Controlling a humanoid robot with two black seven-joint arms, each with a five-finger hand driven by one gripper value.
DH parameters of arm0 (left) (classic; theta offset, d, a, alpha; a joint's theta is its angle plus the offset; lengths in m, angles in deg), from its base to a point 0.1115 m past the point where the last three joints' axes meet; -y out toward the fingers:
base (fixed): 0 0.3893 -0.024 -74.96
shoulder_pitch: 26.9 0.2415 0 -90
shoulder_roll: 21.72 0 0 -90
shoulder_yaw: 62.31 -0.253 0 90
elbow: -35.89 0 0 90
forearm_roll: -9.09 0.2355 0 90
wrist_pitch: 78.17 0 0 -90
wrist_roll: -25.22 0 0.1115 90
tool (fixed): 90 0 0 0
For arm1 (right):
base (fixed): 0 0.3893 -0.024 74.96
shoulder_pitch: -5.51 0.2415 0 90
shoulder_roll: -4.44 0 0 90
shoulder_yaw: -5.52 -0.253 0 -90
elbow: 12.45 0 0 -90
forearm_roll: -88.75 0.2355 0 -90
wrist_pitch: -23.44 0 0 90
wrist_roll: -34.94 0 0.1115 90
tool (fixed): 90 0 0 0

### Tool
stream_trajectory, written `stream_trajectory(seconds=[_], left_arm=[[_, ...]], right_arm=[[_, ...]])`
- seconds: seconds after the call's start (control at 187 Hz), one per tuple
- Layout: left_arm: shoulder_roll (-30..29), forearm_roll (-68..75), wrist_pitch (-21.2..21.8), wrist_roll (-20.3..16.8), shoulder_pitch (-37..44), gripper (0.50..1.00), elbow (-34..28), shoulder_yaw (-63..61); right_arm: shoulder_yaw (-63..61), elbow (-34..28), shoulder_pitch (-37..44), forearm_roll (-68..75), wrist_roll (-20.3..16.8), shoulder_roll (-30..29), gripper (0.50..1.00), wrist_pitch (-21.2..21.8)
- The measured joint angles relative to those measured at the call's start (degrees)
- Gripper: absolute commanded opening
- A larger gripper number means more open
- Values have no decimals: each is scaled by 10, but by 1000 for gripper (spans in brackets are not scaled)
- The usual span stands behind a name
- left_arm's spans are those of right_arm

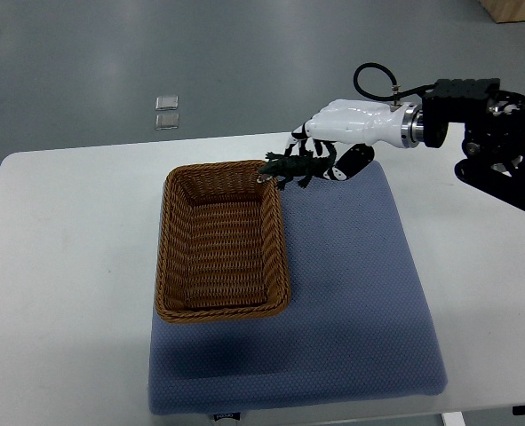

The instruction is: Place crocodile in brown basket with right hand

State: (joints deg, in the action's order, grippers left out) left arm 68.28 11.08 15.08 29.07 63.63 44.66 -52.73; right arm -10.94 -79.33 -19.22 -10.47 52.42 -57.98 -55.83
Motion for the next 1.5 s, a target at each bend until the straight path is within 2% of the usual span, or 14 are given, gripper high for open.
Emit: stream_trajectory(seconds=[0.363, 0.678, 0.801, 0.849, 0.913, 0.998, 1.084, 1.425, 1.473, 1.5], left_arm=[[0, 0, 0, 0, 0, 1000, 0, 0], [0, 0, 0, 0, 0, 1000, 0, 0], [0, 0, 0, 0, 0, 1000, 0, 0], [0, 0, 0, 0, 0, 1000, 0, 0], [0, 0, 0, 0, 0, 1000, 0, 0], [0, 0, 0, 0, 0, 1000, 0, 0], [0, 0, 0, 0, 0, 1000, 0, 0], [0, 0, 0, 0, 0, 1000, 0, 0], [0, 0, 0, 0, 0, 1000, 0, 0], [0, 0, 0, 0, 0, 1000, 0, 0]], right_arm=[[7, 36, -7, -5, -2, -161, 500, 0], [15, 94, -56, -13, -9, -214, 500, -6], [18, 101, -61, -13, -9, -217, 603, -10], [19, 102, -62, -13, -9, -217, 686, -11], [19, 102, -62, -12, -8, -216, 770, -12], [19, 103, -62, -9, -7, -214, 827, -16], [18, 103, -63, -7, -6, -212, 850, -20], [8, 98, -57, -1, -4, -205, 860, -21], [2, 97, -56, -1, -3, -203, 895, -21], [-6, 97, -56, 0, -3, -201, 897, -21]])
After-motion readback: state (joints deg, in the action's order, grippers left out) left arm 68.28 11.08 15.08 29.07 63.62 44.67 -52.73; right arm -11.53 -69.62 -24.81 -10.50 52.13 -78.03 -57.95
